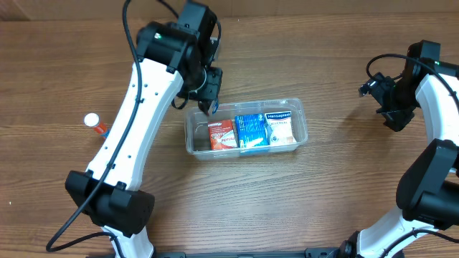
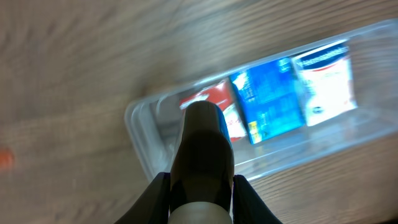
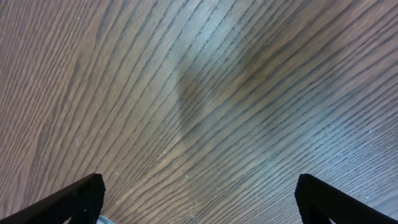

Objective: Pack container
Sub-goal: 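Lift the syrup bottle and lower it into the container's left end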

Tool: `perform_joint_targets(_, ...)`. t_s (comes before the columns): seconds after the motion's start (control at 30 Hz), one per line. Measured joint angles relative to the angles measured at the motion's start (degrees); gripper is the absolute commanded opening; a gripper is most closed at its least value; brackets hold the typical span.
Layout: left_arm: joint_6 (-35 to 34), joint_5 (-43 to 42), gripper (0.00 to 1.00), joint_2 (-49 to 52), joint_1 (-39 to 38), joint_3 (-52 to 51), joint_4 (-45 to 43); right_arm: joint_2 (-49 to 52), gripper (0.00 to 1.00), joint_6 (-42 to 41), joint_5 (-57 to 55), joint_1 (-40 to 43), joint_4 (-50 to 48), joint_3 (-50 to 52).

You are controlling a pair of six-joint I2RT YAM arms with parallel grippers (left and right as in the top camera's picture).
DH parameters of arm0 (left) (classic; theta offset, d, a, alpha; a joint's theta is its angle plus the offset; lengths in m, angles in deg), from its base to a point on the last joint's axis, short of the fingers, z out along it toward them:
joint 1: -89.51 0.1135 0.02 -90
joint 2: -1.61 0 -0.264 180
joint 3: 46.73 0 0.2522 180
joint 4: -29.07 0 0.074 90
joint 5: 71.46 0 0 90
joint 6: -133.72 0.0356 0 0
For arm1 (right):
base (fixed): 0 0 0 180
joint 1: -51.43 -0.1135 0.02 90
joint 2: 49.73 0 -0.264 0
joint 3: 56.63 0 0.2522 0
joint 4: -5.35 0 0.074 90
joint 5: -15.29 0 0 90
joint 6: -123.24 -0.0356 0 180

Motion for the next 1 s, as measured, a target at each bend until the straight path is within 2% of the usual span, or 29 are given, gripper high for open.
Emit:
perform_joint_targets(0.1,-3.54,2.38,0.10,0.00,0.00,-6.97,-1.86,-0.02,1.00,0.02,0.02,0.00,0.00,0.00)
perform_joint_targets(0.27,-4.63,3.65,0.12,0.02,0.00,-15.15,-8.20,-0.02,1.00,0.02,0.00,0.00,-0.04,0.00)
perform_joint_targets(0.87,-4.59,7.13,0.21,0.02,0.00,-27.56,-21.00,-0.02,1.00,0.02,0.00,0.00,-0.02,0.00)
perform_joint_targets(1.0,-1.42,7.32,0.26,0.02,0.00,-28.81,-24.17,-0.02,1.00,-0.02,0.00,0.02,-0.02,0.00)
